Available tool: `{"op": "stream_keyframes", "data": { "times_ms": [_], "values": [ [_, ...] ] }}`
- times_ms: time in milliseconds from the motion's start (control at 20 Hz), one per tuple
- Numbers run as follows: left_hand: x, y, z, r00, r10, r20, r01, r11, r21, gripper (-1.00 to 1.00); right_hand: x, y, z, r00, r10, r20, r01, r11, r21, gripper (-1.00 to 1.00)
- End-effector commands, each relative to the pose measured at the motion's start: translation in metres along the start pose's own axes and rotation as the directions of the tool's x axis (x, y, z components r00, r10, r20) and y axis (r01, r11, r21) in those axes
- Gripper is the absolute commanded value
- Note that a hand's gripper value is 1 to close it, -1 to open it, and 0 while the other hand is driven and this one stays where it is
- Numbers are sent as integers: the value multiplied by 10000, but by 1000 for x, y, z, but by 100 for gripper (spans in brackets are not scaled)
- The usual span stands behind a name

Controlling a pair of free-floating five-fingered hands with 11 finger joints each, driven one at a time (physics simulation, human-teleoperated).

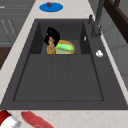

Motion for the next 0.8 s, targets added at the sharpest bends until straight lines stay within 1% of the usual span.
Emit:
{"op": "stream_keyframes", "data": {
  "times_ms": [0, 100, 150, 200, 350, 750],
  "values": [
    [18, 25, 13, 9980, -142, 622, 170, 9989, -443, 100, 0, 0, 0, 10000, 0, 0, 0, 10000, 0, 0],
    [28, 36, 21, 9985, -213, 514, 229, 9993, -304, 100, 0, 0, 0, 10000, 0, 0, 0, 10000, 0, 0],
    [33, 42, 25, 9985, -234, 496, 248, 9993, -289, 100, 0, 0, 0, 10000, 0, 0, 0, 10000, 0, 0],
    [38, 48, 29, 9986, -234, 481, 249, 9992, -298, 100, 0, 0, 0, 10000, 0, 0, 0, 10000, 0, 0],
    [53, 65, 40, 9990, -20, 441, 34, 9995, -310, 100, 0, 0, 0, 10000, 0, 0, 0, 10000, 0, 0],
    [93, 112, 70, 9991, -11, 417, 23, 9996, -295, 100, 0, 0, 0, 10000, 0, 0, 0, 10000, 0, 0]
  ]
}}
